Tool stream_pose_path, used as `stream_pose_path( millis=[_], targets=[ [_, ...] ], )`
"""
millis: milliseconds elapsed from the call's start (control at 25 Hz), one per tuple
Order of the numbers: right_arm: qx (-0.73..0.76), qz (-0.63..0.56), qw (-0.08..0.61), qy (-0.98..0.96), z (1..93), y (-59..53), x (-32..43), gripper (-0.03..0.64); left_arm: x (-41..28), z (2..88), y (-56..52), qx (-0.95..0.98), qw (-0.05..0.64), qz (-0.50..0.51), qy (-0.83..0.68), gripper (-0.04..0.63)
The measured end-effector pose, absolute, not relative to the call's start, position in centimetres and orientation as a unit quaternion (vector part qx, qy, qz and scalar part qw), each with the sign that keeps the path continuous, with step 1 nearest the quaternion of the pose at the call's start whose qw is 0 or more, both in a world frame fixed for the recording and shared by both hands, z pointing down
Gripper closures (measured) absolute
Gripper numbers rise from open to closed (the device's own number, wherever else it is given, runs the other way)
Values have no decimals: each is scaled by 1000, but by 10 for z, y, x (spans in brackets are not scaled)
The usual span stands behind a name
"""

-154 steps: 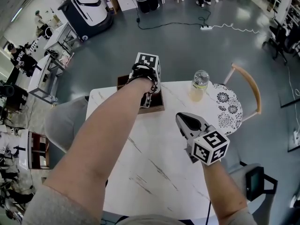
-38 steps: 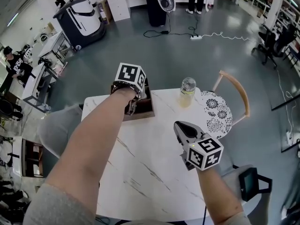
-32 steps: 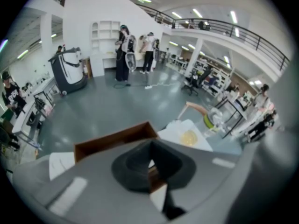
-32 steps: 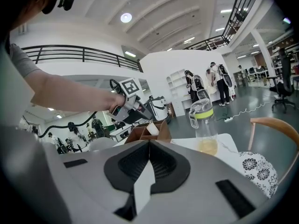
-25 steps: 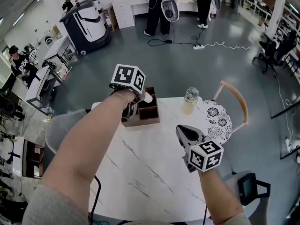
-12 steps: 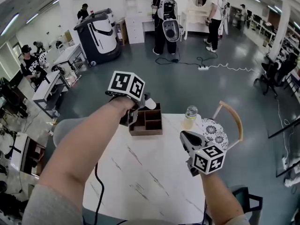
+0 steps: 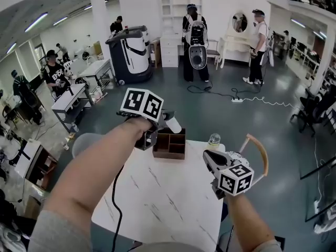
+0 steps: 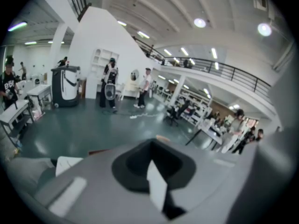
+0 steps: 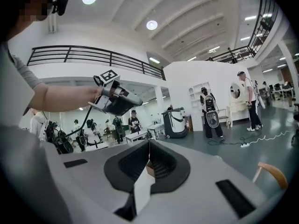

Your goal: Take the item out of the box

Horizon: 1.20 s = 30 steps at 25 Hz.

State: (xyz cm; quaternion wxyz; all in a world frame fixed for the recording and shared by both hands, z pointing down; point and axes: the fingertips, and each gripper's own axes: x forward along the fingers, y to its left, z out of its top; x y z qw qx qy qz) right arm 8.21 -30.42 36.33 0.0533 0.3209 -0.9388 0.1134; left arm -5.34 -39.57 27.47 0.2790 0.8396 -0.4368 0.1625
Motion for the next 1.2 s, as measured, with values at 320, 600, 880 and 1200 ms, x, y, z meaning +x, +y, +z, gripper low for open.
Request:
stream_pose_path(
  millis=[320,600,880,1200],
  targets=[
    [314,93,52,-943,330,-276,73,607,-51,218,-342,872,251,120,-402,592],
    [328,94,30,-940,300,-247,30,607,-89,184,-292,898,233,97,-360,592],
    [338,92,14,-937,276,-229,-7,607,-130,163,-251,916,216,74,-329,591],
    [339,81,11,-937,259,-214,-53,607,-182,148,-213,929,201,49,-307,591]
  ],
)
